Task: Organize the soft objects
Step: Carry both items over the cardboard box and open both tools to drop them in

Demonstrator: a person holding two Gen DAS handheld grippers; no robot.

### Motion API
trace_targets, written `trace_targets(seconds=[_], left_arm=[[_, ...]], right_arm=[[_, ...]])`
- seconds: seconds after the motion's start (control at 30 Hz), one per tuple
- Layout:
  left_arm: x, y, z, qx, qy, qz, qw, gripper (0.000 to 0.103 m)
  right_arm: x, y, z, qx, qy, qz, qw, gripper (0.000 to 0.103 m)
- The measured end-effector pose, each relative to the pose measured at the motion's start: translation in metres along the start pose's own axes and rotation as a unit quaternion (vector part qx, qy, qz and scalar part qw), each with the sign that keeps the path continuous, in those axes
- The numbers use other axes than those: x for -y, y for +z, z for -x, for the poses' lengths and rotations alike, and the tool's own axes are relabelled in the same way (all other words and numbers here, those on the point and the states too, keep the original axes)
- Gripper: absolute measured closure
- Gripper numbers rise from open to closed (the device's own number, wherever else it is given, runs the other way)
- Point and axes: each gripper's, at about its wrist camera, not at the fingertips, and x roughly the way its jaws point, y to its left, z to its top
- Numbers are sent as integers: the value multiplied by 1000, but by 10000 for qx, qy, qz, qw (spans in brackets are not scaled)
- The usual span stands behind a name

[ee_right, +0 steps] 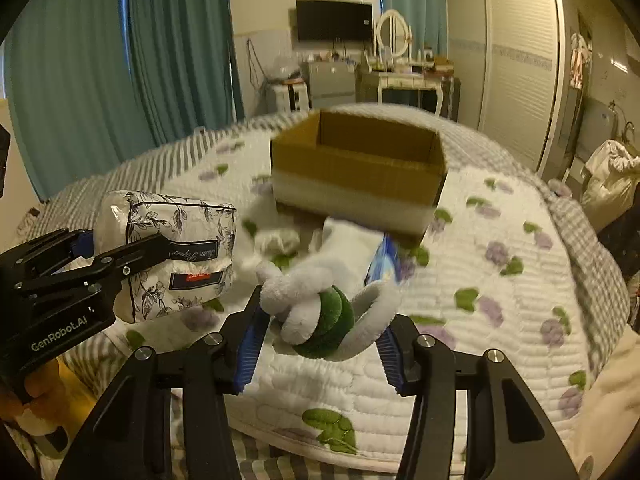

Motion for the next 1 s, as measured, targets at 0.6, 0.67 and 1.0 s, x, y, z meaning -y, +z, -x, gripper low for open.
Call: trace_targets(seconds=[0.6,0.67,1.0], left_arm=[[17,134,-60,772,-152,-260,9966,59],[19,145,-81,738,-120,-318,9967,59],[24,155,-188,224,-86,-517,9984,59]], right_arm=[[60,149,-12,949,-143,12,9954,53],[73,168,-35,930,-116,-73,9956,53],[124,187,-157,307,-150,-416,9985,53]])
